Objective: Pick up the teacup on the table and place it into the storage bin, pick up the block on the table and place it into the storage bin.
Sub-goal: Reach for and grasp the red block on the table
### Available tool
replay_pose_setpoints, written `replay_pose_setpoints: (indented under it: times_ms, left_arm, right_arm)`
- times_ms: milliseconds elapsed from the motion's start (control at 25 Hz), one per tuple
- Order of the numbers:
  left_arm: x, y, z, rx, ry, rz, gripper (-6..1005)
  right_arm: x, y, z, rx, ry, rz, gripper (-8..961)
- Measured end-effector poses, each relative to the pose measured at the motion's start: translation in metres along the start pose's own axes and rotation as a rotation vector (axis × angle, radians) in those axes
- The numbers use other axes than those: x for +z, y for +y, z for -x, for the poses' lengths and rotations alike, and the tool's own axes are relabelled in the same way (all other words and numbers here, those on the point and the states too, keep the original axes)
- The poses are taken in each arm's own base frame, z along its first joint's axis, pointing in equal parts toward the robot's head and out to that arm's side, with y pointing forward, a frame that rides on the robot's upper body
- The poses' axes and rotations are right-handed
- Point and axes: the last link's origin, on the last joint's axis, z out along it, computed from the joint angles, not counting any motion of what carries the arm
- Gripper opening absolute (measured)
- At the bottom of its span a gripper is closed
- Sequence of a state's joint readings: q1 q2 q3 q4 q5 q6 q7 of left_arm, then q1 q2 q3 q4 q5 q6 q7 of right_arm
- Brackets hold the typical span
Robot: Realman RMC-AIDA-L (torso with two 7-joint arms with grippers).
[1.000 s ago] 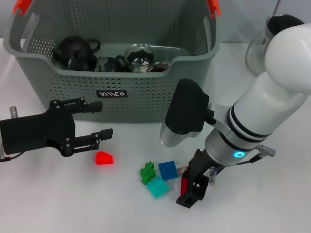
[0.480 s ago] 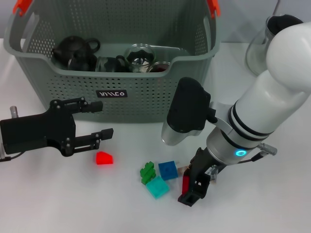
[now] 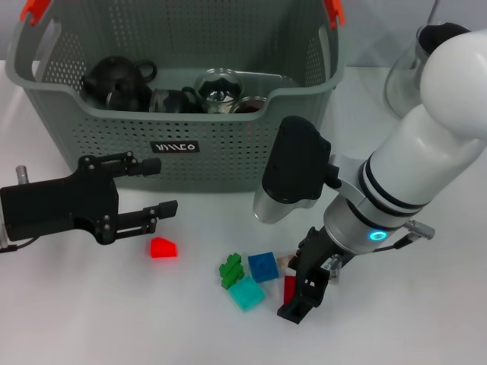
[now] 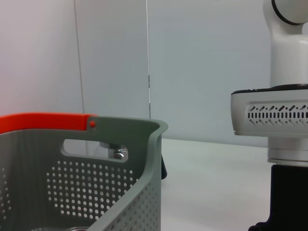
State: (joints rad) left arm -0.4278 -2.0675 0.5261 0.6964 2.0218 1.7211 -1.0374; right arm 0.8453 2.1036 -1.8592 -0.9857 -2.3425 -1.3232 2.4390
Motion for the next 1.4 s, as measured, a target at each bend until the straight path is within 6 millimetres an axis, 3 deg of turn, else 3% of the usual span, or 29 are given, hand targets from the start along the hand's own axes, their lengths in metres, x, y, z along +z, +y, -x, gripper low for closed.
replay_pose_setpoints:
  times_ms: [280, 1400]
  left_arm:
    - [0.0, -0.001, -0.001, 0.0, 0.0, 0.0, 675]
    - [-0.003, 0.001, 0.001, -0.002, 0.006, -0.014, 674]
  right_arm:
    - [-0.002, 0.002, 0.003, -0.025, -0.003, -0.01, 850]
    - [-0.003, 0.015, 0.008, -0.099, 0.058, -0.077, 841]
